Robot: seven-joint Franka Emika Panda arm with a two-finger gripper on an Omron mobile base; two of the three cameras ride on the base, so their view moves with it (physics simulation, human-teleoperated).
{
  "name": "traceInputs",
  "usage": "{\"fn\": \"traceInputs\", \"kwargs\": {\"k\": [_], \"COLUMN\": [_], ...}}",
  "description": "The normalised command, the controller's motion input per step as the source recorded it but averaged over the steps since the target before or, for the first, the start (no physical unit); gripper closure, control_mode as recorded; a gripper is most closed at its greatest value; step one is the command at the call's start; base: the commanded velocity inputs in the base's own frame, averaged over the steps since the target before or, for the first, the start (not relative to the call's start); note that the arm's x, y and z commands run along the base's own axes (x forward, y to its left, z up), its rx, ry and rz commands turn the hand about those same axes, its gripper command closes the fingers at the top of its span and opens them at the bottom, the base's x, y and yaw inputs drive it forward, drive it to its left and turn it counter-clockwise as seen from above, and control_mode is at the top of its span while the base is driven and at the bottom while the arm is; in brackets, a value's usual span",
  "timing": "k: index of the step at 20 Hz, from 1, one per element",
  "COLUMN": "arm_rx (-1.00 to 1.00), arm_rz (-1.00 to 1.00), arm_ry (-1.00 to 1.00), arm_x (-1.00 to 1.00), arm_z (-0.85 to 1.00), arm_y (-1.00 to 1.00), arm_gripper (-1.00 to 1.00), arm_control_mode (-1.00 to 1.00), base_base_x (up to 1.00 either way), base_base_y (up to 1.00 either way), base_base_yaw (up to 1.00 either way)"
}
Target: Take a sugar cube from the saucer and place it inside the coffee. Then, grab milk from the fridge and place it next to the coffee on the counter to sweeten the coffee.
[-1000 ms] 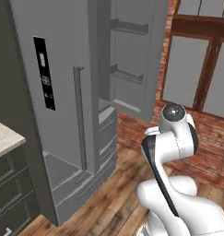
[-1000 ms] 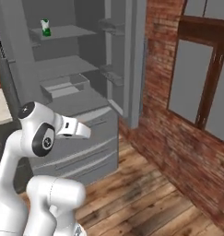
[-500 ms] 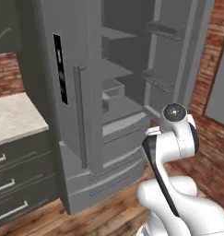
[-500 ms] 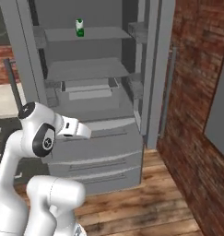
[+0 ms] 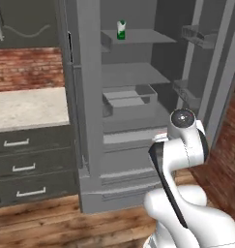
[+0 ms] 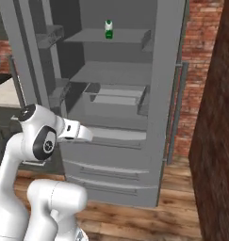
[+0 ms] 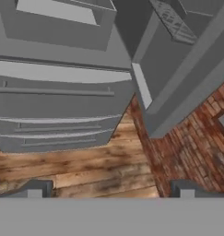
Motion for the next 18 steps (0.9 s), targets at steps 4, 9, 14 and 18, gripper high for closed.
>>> {"fn": "traceInputs", "kwargs": {"k": [4, 9, 14, 18], "arm_rx": [0.0, 0.0, 0.0, 0.0], "arm_rz": [0.0, 0.0, 0.0, 0.0], "arm_ry": [0.0, 0.0, 0.0, 0.0], "arm_x": [0.0, 0.0, 0.0, 0.0], "arm_z": [0.0, 0.0, 0.0, 0.0], "arm_y": [0.0, 0.0, 0.0, 0.0], "arm_gripper": [-1.0, -1.0, -1.0, -1.0], "arm_control_mode": [1.0, 1.0, 1.0, 1.0], "base_base_x": [0.02, 0.3, 0.65, 0.77], "base_base_y": [-0.78, -0.5, -0.16, 0.0], "base_base_yaw": [0.55, 0.21, -0.01, -0.08]}}
